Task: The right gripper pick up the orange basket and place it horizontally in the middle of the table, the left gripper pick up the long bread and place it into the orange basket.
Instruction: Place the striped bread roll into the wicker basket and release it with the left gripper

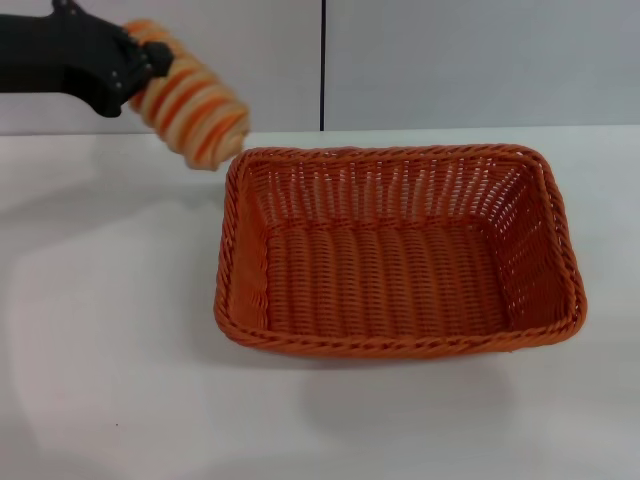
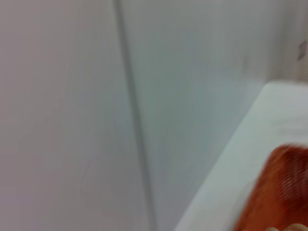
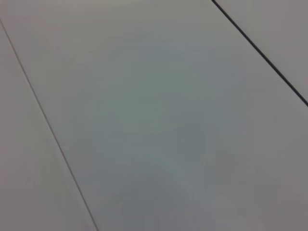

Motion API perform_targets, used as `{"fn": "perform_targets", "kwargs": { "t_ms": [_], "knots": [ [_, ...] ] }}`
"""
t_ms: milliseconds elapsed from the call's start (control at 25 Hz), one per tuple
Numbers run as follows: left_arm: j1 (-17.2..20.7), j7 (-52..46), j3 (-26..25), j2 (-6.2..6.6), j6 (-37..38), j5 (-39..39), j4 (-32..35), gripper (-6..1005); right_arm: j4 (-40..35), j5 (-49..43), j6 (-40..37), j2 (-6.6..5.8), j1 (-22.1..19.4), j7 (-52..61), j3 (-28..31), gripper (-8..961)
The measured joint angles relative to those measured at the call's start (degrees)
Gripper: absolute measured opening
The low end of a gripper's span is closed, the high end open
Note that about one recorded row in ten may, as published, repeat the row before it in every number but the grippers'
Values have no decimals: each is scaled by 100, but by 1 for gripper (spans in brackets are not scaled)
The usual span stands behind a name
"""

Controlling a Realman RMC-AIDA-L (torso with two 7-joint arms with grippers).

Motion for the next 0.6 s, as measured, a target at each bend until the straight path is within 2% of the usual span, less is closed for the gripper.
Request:
{"fn": "perform_targets", "kwargs": {
  "t_ms": [120, 280, 400, 480, 520, 560, 600],
  "knots": [
    [-56, -152, -166, -7, 437, -402, 46, -1, 0, 0, -36, 8, 27, 2, -15, 621],
    [59, -238, -34, -26, 641, -1007, 59, -1, 0, 0, -80, 12, 59, 3, -40, 621],
    [233, -257, 357, -42, 650, -1442, 8, 0, 0, 0, -114, 20, 105, 6, -43, 621],
    [371, -219, 763, -45, 524, -1708, 5, 0, 0, 0, -140, 24, 134, 6, -47, 621],
    [471, -156, 1131, -46, 375, -1903, -3, 0, 0, 0, -156, 26, 162, 6, -49, 621],
    [471, -156, 1131, -46, 375, -1903, -3, 0, 0, 0, -156, 26, 162, 6, -49, 621],
    [525, -109, 1356, -49, 258, -2015, -14, 0, 0, 0, -159, 26, 173, 6, -51, 621]
  ]
}}
